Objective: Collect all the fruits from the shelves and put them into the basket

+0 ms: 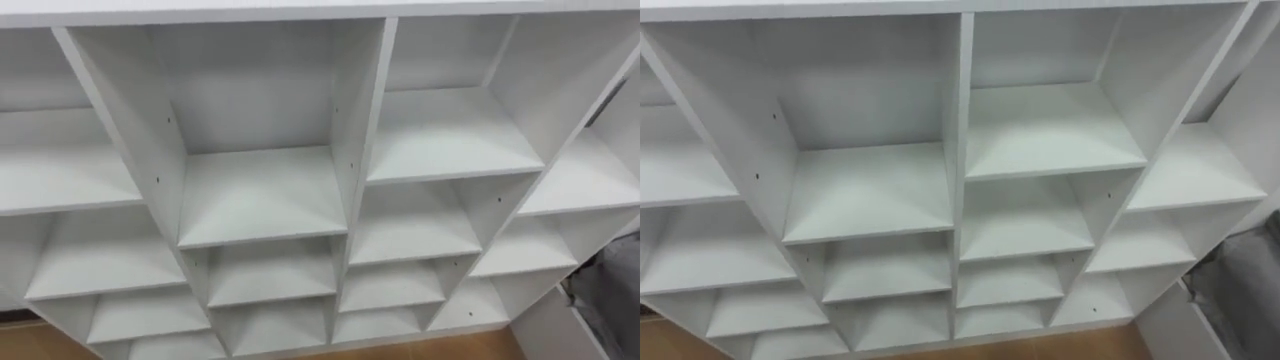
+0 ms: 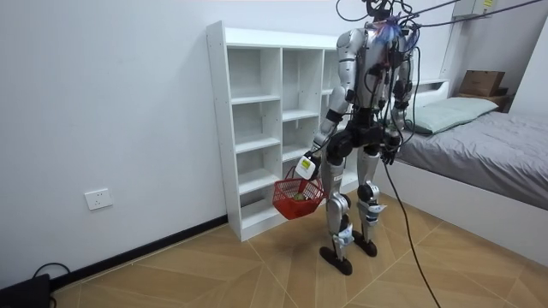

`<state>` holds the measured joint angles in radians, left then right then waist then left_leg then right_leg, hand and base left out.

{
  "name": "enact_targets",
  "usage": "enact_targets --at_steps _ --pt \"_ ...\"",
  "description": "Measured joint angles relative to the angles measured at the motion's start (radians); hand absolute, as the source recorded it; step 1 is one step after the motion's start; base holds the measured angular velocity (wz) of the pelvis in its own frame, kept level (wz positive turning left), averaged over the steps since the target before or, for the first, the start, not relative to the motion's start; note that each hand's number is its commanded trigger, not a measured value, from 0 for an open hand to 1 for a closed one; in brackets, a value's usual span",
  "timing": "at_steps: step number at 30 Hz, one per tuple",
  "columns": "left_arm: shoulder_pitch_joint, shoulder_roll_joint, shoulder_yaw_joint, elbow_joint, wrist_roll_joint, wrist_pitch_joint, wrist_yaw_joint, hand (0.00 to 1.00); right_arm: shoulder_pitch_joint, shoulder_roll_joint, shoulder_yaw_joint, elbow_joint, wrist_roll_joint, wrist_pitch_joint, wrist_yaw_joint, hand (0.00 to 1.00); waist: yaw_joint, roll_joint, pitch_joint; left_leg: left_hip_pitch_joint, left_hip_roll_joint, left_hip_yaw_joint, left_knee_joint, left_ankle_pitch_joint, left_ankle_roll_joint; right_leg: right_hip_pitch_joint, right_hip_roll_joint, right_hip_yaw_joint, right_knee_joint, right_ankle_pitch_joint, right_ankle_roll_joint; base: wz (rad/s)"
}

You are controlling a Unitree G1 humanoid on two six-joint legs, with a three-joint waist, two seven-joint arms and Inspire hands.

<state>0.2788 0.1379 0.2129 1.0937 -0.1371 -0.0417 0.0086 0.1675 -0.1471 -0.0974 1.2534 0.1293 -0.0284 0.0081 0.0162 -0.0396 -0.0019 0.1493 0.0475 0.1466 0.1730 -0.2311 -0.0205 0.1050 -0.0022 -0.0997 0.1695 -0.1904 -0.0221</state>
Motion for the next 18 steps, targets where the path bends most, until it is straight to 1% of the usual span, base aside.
enact_targets --at_steps 1,4,5,11,13,18 --pt "-0.002 -0.001 0.0 0.002 0.0 0.0 0.0 1.0 -0.002 0.002 0.0 -0.001 0.0 0.0 0.006 0.0 0.004 0.004 -0.0013 -0.006 -0.002 -0.012 0.002 0.0 0.0 0.001 -0.001 -0.008 0.0 0.0 0.0 0.11" --pt "-0.015 -0.004 -0.004 0.005 -0.005 0.0 0.001 1.0 -0.004 0.001 0.007 0.0 0.01 0.0 0.022 0.0 0.005 0.004 0.0003 -0.02 -0.006 -0.032 0.014 0.0 0.001 0.001 -0.007 -0.027 -0.001 -0.001 0.002 0.24" --pt "-0.016 -0.006 -0.01 0.005 -0.006 0.0 0.001 1.0 -0.006 0.001 0.012 0.0 0.01 0.0 0.028 0.0 0.011 0.008 -0.0008 -0.025 -0.007 -0.039 0.015 0.0 0.001 0.003 -0.008 -0.036 -0.002 -0.002 0.002 0.19" --pt "-0.016 -0.009 -0.024 0.005 -0.006 0.0 0.001 1.0 -0.008 -0.003 0.03 0.0 0.015 -0.001 0.038 0.0 0.016 0.014 0.0023 -0.039 -0.009 -0.058 0.02 0.0 0.002 0.007 -0.01 -0.06 -0.004 -0.003 0.002 0.13" --pt "-0.018 -0.01 -0.03 0.006 -0.006 0.0 0.0 1.0 -0.008 -0.004 0.039 0.0 0.027 -0.001 0.039 0.0 0.017 0.016 0.0018 -0.046 -0.011 -0.068 0.026 0.0 0.002 0.008 -0.011 -0.07 -0.006 -0.005 0.003 0.15" --pt "-0.02 -0.011 -0.046 0.005 -0.005 -0.001 0.0 1.0 -0.009 -0.006 0.05 0.01 0.04 -0.006 0.041 0.0 0.016 0.017 0.0039 -0.053 -0.013 -0.077 0.027 0.0 0.002 0.009 -0.012 -0.081 -0.019 -0.007 0.003 0.07"
